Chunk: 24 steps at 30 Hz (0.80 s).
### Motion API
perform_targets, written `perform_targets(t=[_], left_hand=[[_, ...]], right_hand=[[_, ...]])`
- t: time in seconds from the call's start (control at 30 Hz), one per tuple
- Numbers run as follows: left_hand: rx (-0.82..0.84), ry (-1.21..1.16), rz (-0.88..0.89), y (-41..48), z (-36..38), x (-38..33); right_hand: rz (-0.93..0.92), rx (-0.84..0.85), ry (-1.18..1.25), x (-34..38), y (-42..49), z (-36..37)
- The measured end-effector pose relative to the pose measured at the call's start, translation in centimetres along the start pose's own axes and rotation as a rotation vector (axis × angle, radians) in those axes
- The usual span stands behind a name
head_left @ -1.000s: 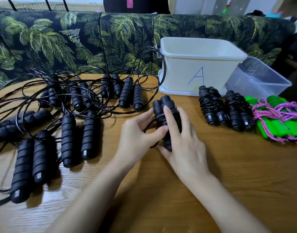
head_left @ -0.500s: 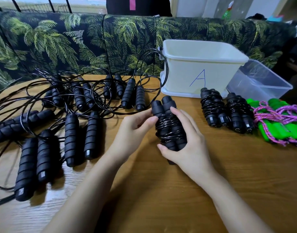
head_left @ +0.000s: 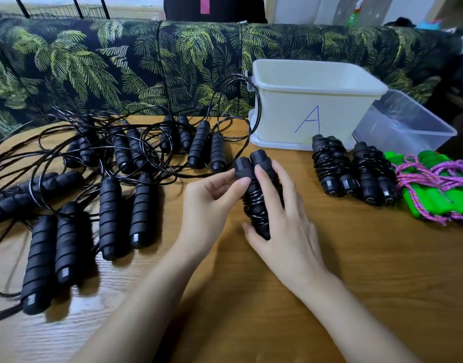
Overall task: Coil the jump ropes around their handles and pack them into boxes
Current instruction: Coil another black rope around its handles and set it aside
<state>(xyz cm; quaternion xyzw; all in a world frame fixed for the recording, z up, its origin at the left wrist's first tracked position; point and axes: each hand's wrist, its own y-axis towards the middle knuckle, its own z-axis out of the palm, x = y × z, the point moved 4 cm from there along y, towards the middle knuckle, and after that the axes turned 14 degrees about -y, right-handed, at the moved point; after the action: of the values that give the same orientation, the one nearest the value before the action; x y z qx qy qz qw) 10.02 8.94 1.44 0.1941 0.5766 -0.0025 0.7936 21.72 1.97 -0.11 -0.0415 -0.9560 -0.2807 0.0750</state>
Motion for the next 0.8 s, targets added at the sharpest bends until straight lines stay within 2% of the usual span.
perform_targets(t=[0.13, 0.2, 0.27, 0.33, 0.5, 0.67, 0.8], left_hand=[[0.206, 0.135, 0.004, -0.2, 0.7, 1.1], [0.271, 0.287, 0.062, -0.4, 0.9, 1.3], [0.250, 0.493, 0.188, -0.6, 0.9, 1.0], [0.178, 0.581, 0.289, -0.8, 0.6, 0.4], [0.055, 0.505, 0.380, 0.4, -0.9, -0.6], [-0.034, 0.338, 0.154, 1.7, -3.1, -0.2], [-0.029, -0.061, -0.146, 2.2, -3.6, 0.5]], right_hand=[[0.093, -0.090, -0.064, -0.9, 0.3, -0.3], [0.110, -0.111, -0.042, -1.4, 0.5, -0.4], [0.113, -0.107, -0.012, -1.7, 0.5, -0.3], [0.110, -0.089, 0.018, -1.7, 0.4, -0.2], [-0.001, -0.085, -0.022, -1.3, 0.4, -0.6], [-0.224, -0.080, -0.069, -0.4, 0.2, -0.8], [-0.305, -0.116, -0.066, 0.0, -0.2, -1.2]])
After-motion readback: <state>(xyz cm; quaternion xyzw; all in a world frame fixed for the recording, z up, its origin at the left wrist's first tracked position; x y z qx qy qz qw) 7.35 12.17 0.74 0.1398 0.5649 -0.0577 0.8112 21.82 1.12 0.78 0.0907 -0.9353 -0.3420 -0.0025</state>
